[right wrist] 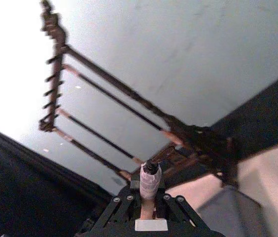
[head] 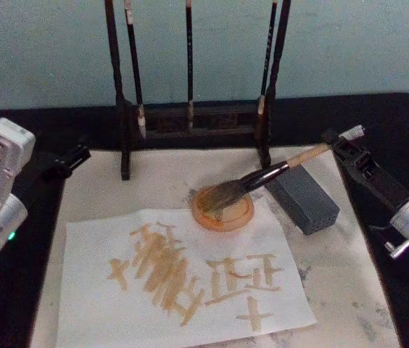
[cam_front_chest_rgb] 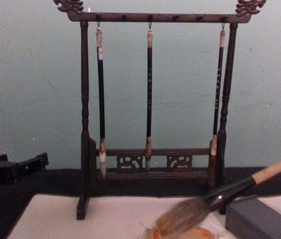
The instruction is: Pick up the brush from the inkstone, write on the paper, then place the brush back to its original position.
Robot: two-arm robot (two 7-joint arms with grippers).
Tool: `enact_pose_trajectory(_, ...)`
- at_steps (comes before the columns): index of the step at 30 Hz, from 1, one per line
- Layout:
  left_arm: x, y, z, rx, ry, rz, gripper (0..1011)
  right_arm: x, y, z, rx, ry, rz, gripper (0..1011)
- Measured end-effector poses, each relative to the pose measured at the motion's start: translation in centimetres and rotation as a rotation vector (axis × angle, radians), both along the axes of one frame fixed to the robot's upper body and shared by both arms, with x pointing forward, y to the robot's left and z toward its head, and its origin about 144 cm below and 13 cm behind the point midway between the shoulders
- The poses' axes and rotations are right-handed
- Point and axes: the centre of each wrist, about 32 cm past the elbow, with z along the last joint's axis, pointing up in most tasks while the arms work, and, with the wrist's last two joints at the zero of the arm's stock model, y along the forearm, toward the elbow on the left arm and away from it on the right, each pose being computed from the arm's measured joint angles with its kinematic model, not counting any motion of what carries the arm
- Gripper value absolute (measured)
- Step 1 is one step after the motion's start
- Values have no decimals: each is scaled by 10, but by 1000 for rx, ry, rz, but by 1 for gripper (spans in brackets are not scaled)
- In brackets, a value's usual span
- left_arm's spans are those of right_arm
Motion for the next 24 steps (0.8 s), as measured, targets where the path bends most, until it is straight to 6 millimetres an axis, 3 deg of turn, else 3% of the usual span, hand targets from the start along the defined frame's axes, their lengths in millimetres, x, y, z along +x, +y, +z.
enact_pose_trajectory(6,0,0,0,0,0,0,1002,-9,9,15,-45,-79,35,164)
enact_pose_trajectory(24,0,0,0,0,0,0,1002,-35,45,56,-415,-320,146,165)
